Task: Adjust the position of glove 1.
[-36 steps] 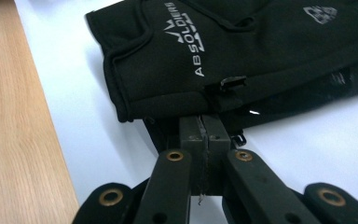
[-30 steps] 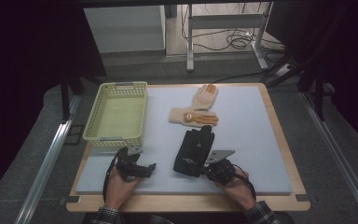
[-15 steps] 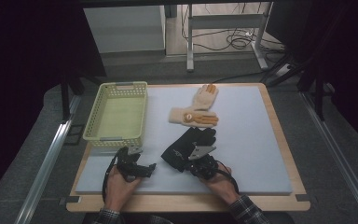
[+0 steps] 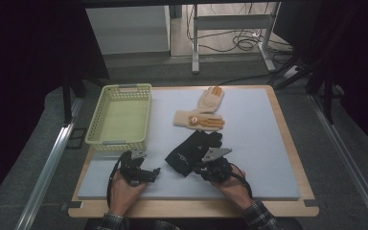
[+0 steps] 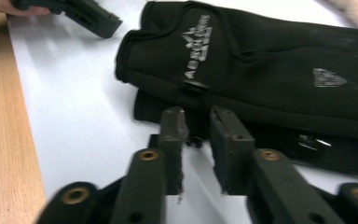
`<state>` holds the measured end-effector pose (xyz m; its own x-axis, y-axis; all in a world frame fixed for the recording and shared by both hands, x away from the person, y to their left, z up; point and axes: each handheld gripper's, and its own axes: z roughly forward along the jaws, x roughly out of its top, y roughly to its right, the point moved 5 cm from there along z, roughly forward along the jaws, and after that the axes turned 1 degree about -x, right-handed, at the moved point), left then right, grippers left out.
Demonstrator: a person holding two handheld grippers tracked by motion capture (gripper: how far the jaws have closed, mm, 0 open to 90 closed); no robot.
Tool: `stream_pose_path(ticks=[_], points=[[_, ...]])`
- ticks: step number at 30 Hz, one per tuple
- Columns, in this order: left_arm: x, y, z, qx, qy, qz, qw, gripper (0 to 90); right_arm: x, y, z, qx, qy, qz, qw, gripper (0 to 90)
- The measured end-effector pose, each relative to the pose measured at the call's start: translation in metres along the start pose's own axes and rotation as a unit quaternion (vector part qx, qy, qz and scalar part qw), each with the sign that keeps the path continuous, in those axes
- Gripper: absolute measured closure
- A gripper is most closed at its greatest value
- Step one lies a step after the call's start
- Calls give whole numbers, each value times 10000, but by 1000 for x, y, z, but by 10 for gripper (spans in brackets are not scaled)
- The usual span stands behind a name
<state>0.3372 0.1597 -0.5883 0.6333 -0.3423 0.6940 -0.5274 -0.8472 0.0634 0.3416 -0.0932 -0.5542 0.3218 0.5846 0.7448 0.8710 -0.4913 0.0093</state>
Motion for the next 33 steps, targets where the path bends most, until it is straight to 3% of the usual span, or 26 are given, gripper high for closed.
stream_pose_path(ticks=[3,5,6,9,12,14,15,19,21,25,26,28,29,33], points=[[0,0,0,2,-3,5,10000,10,1,5,-6,-77,27,9,10000,636],[0,0,0,1,-2,3,10000,10,1,10,-12,-180,75,29,9998,532],[0,0,0,0,-6,4,10000,10,1,17,-17,-318,43,14,9995,457],[0,0,0,1,-16,4,10000,9,-2,24,-23,-494,44,65,9988,383],[0,0,0,-15,-19,-19,10000,7,-11,40,-32,-752,58,219,9969,267],[0,0,0,-15,-23,-16,10000,7,-14,44,-34,-738,21,297,9968,236],[0,0,0,-14,-26,-16,10000,5,-20,54,-41,-767,-134,443,9960,196],[0,0,0,-24,-33,-23,10000,4,-24,64,-51,-820,-190,521,9951,168],[1,0,1,-30,-39,-22,10000,3,-31,78,-66,-1050,-154,614,9925,149],[1,0,0,-39,-46,-6,10000,2,-42,89,-81,-1199,-22,819,9894,130],[1,0,0,-42,-44,2,10000,2,-51,97,-90,-1323,66,935,9868,118],[1,0,0,-42,-46,9,10000,2,-54,100,-91,-1382,71,972,9856,111],[1,0,0,-34,-51,41,10000,2,-65,106,-94,-1510,38,1058,9828,101],[2,1,-1,13,-85,144,9999,4,-77,111,-92,-1586,-50,1145,9807,90]])
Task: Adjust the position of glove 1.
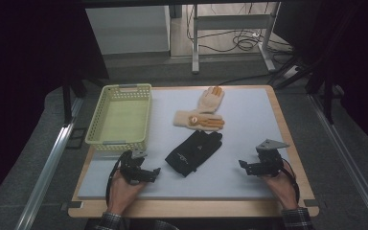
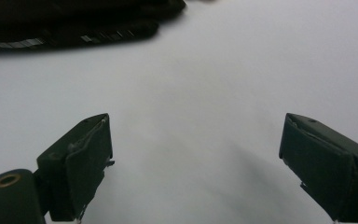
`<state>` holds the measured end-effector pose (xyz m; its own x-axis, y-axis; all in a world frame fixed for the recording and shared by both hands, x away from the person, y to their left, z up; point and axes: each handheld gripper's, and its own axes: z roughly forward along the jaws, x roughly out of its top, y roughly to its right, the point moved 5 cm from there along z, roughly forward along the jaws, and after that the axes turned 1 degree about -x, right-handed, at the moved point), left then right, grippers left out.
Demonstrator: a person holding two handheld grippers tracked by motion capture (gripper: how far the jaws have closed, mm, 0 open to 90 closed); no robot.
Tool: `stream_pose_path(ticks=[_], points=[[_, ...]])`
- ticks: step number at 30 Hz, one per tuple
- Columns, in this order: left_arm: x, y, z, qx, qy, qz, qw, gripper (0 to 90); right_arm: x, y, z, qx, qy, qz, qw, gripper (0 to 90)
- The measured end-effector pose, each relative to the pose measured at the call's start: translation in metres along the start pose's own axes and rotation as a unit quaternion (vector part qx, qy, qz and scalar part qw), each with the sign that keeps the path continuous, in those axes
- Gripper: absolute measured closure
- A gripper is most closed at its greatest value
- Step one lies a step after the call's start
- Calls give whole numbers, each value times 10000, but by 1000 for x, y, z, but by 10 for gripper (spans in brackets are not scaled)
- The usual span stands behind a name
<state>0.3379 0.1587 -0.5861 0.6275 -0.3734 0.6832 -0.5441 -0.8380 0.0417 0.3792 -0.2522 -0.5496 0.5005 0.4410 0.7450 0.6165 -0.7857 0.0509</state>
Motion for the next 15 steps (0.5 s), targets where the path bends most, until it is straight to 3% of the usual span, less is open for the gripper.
stream_pose_path(ticks=[1,3,6,8,15], points=[[1,1,-1,77,-9,103,9999,5,-7,3,4,-103,-96,-19,9999,84],[3,3,-5,31,-26,184,9998,3,-12,4,8,-167,-141,-28,9998,79],[6,5,-9,-109,16,163,9998,0,-12,5,9,-154,-216,17,9996,76],[11,10,-13,-357,46,113,9993,0,-13,7,10,-108,-241,70,9996,73],[27,25,-13,-694,34,317,9971,0,-13,6,10,-122,-231,58,9996,72]])
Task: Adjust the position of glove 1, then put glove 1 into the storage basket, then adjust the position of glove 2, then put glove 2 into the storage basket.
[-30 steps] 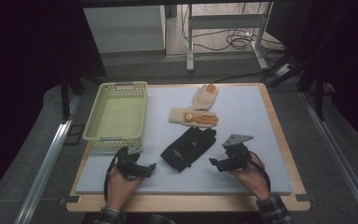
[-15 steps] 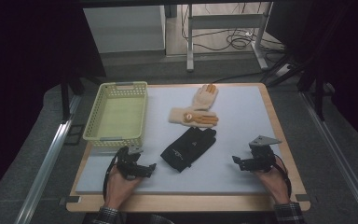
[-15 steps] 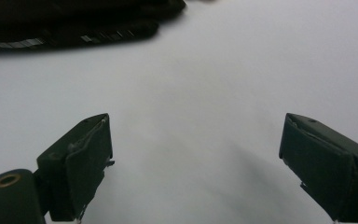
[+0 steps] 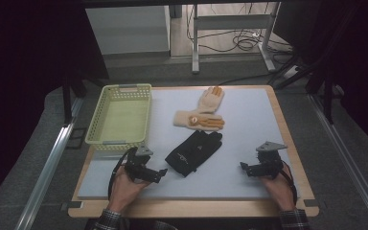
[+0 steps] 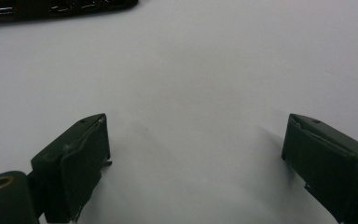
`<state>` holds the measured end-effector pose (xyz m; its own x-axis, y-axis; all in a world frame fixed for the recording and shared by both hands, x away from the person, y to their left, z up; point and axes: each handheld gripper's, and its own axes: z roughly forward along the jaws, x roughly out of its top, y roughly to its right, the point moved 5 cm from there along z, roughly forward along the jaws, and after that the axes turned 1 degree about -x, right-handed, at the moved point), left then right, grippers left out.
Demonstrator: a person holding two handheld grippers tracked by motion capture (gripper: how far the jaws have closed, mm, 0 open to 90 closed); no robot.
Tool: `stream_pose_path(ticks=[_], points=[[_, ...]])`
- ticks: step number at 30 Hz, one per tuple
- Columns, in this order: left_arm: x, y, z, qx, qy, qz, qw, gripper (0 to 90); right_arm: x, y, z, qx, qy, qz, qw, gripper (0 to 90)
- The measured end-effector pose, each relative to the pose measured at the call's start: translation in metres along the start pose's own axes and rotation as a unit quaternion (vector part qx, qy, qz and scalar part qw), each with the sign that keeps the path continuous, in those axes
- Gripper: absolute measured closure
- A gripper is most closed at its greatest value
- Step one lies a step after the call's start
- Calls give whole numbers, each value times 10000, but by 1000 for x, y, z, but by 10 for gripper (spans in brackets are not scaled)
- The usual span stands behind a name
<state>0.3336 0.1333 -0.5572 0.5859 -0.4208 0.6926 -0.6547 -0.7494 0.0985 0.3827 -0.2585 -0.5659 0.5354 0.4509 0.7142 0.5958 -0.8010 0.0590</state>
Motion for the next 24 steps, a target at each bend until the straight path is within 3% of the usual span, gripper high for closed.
stream_pose_path(ticks=[5,11,15,24], points=[[13,6,-2,-70,1,157,9999,0,0,0,0,2,6,1,10000,72],[33,15,-5,-324,8,277,9991,0,0,0,0,4,7,3,10000,72],[49,26,4,-428,-92,375,9983,0,0,0,0,0,10,-4,10000,72],[73,38,24,-473,-319,566,9968,0,0,0,0,-3,14,-8,10000,72]])
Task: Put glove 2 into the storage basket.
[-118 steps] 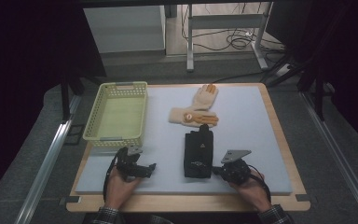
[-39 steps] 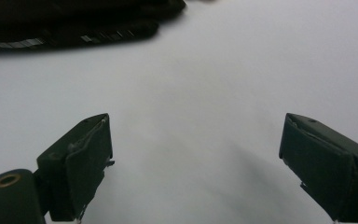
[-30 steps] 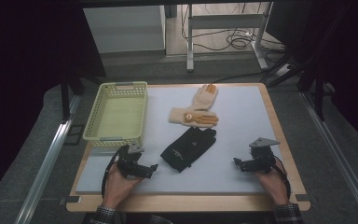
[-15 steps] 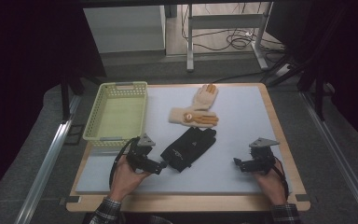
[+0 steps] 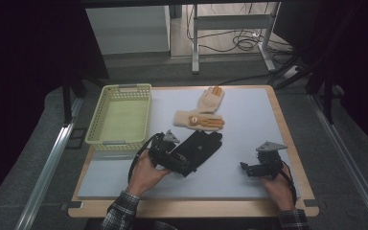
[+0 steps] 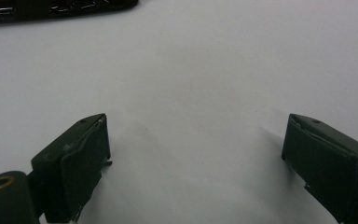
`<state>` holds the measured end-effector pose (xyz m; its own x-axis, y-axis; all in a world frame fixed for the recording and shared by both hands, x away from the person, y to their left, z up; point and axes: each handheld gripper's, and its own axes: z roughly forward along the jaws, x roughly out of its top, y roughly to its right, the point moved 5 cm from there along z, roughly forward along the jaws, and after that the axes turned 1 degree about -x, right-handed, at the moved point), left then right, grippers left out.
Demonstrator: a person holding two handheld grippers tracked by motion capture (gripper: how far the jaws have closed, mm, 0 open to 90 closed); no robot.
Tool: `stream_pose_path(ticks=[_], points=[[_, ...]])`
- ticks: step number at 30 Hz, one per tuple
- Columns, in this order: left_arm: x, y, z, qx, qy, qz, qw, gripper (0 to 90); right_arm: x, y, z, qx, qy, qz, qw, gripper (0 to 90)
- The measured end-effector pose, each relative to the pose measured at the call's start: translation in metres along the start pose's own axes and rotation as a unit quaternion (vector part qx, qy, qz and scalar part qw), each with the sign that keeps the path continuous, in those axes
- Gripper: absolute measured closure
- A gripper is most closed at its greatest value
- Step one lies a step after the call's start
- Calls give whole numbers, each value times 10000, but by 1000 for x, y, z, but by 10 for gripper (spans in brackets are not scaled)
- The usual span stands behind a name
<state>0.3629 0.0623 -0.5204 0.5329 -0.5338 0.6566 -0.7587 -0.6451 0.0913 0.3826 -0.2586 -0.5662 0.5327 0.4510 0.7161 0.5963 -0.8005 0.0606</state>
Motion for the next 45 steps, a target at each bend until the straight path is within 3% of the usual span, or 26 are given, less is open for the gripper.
stream_pose_path(ticks=[16,23,26,34,40,43,44,45], points=[[12,1,38,21,-268,-17,9996,0,0,0,0,0,1,-4,10000,73],[18,-1,56,353,-440,113,9983,0,0,0,0,-2,3,-4,10000,73],[19,-5,68,383,-609,120,9973,0,0,0,0,-2,4,-3,10000,73],[14,-7,76,174,-634,-41,9978,0,0,0,0,-3,5,-2,10000,73],[14,-1,76,92,-750,30,9971,0,0,0,0,-4,5,-5,10000,73],[14,3,77,130,-835,204,9962,0,0,0,0,-4,5,-4,10000,73],[13,6,77,212,-924,402,9947,0,0,0,0,-4,4,-4,10000,73],[13,6,77,212,-924,402,9947,0,0,0,0,-4,5,-5,10000,73]])
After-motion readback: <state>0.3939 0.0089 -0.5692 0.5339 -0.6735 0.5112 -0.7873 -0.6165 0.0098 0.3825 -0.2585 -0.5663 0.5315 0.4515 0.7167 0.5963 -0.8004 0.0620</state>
